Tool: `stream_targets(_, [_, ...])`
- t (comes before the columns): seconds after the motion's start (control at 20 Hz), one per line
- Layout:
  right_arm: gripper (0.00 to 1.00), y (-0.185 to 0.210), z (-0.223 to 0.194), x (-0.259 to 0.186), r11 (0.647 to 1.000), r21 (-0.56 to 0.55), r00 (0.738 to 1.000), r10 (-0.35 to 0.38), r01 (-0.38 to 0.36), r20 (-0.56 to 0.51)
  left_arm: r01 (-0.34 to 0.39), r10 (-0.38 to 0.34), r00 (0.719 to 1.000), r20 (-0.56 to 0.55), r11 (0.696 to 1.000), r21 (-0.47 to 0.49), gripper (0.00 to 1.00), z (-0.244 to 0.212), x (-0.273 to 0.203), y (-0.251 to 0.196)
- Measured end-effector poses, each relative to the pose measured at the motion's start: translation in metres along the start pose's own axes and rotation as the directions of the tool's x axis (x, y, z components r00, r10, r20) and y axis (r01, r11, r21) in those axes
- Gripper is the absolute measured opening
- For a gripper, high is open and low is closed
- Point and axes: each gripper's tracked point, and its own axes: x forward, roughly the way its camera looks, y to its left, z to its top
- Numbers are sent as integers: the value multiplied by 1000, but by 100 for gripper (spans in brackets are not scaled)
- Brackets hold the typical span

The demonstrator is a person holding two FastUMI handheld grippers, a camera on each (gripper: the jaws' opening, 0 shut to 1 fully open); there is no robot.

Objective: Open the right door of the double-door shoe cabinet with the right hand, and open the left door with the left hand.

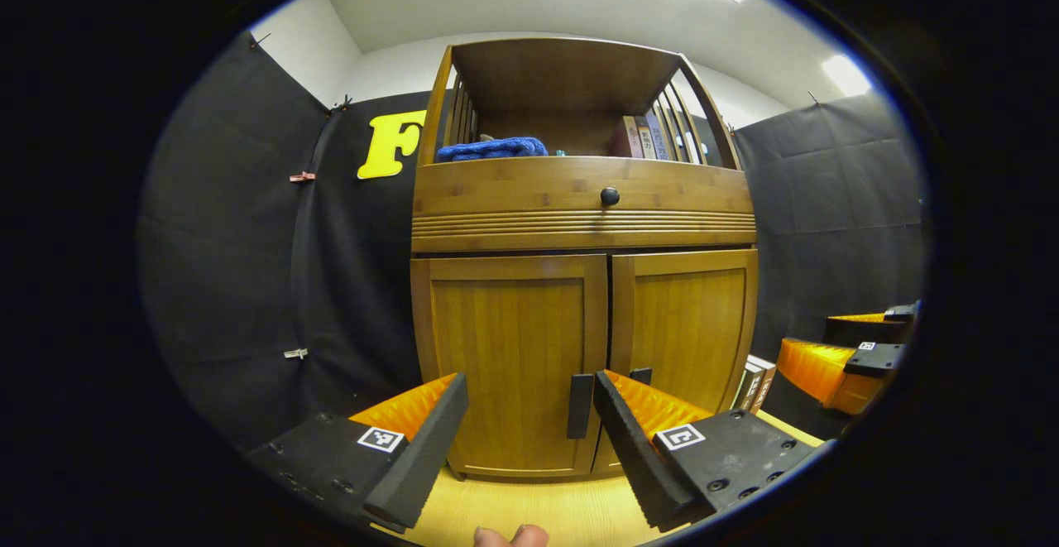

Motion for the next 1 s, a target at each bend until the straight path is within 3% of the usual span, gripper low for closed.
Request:
stream_targets(0.4, [97, 8, -4, 14, 1000, 9, 1000, 11, -11, 8, 7, -7, 1000, -3, 1000, 21, 96, -4, 2, 9])
stream_targets(0.6, [95, 24, -21, 50, 997, 66, 999, 39, -39, -5, 17, -17, 1000, -16, 1000, 15, 96, -12, 5, 11])
stream_targets(0.65, [100, 28, -28, 61, 997, 67, 999, 44, -43, -8, 19, -19, 1000, -23, 1000, 14, 96, -14, 6, 13])
stream_targets(0.7, [94, 32, -32, 72, 997, 61, 999, 48, -47, -9, 18, -18, 999, -27, 1000, 14, 96, -20, 3, 20])
stream_targets(0.75, [99, 39, -38, 81, 997, 55, 998, 55, -55, -13, 19, -18, 999, -28, 1000, 15, 96, -24, 1, 24])
stream_targets(1.0, [98, 69, -70, 129, 997, 24, 997, 72, -71, -40, 31, -31, 998, -46, 1000, -3, 96, -32, 5, 35])
